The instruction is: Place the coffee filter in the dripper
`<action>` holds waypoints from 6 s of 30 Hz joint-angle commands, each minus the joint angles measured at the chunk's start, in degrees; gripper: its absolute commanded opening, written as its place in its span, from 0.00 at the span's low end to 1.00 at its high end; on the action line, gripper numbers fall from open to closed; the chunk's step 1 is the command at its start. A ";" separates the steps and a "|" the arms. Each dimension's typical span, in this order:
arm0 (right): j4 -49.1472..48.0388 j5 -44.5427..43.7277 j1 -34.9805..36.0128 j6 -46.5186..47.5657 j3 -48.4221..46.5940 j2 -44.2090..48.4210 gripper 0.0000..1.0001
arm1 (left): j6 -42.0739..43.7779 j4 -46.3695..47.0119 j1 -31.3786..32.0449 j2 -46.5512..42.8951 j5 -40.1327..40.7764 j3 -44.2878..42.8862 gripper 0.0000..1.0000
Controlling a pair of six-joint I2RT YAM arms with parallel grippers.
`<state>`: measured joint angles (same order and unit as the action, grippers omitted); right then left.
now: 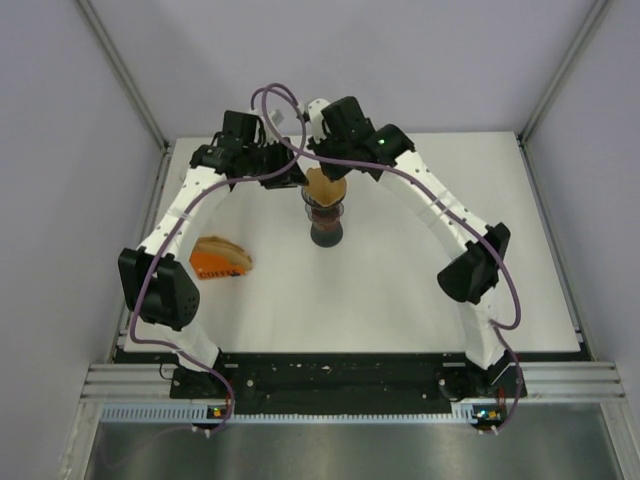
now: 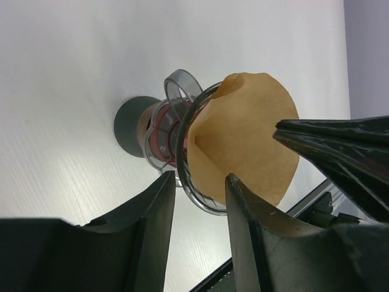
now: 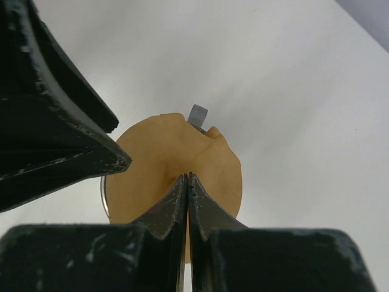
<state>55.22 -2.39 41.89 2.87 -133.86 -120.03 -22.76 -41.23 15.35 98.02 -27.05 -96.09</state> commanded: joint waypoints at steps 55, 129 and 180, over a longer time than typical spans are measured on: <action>-59.61 -32.41 12.17 57.51 48.25 -9.00 0.04 | 16.26 -4.21 -34.95 -11.53 3.76 4.78 0.74; -42.22 -12.47 2.94 15.34 50.10 31.07 0.98 | 28.39 -17.40 -10.89 0.68 13.86 -13.34 0.00; -45.99 -7.27 -5.94 9.17 58.72 45.59 0.99 | 11.44 3.09 -17.09 14.11 29.59 -16.66 0.85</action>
<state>11.81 -9.74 36.29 11.55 -75.29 -75.26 -1.06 -39.27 2.48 105.54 -6.37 -107.81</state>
